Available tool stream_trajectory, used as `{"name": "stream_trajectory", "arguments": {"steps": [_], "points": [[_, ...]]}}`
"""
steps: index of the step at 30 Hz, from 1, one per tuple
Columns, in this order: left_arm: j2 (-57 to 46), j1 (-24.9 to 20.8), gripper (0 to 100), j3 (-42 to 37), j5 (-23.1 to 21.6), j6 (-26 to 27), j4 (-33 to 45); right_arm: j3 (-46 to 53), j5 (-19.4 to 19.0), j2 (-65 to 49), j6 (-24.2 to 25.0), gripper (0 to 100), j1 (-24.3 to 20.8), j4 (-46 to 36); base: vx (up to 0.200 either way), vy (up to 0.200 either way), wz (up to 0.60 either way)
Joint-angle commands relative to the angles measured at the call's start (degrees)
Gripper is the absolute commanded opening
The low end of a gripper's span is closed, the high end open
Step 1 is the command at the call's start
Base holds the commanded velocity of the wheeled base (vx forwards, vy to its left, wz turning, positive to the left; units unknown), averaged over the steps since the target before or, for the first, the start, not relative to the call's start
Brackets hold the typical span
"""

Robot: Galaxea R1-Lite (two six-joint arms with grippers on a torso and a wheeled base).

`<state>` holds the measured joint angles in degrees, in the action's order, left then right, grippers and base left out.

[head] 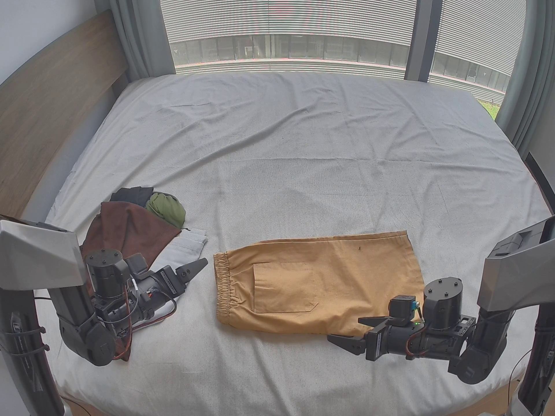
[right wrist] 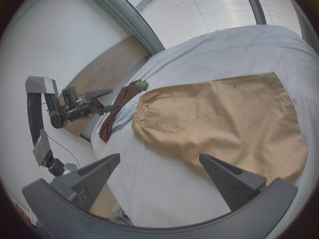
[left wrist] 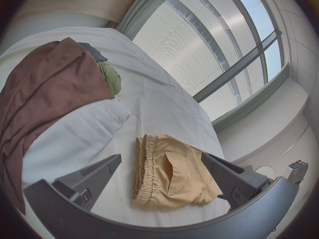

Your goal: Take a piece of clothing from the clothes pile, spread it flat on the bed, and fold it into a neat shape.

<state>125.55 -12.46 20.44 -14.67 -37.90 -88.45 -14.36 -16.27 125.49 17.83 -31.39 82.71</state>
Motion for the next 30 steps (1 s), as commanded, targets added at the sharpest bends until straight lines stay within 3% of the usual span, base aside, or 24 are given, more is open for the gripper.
{"name": "stream_trajectory", "arguments": {"steps": [1,17,20,30], "points": [[3.2,-1.2,100,1.0,0.1,-0.1,-0.1,-2.1,-0.2,-0.1,0.5,100,-0.5,0.7,0.0,0.0,0.0],[11.9,-5.6,100,5.4,1.2,-0.1,0.2,-7.2,-1.3,-0.1,2.8,100,2.2,1.0,0.0,0.0,0.0],[14.8,-5.7,100,7.4,3.4,-0.1,0.2,-7.6,-1.4,0.0,2.8,100,2.7,1.1,0.0,0.0,0.0],[17.1,-8.8,100,9.8,3.8,-0.1,4.3,-7.5,-1.5,0.0,2.9,100,3.4,1.7,0.0,0.0,0.0]]}}
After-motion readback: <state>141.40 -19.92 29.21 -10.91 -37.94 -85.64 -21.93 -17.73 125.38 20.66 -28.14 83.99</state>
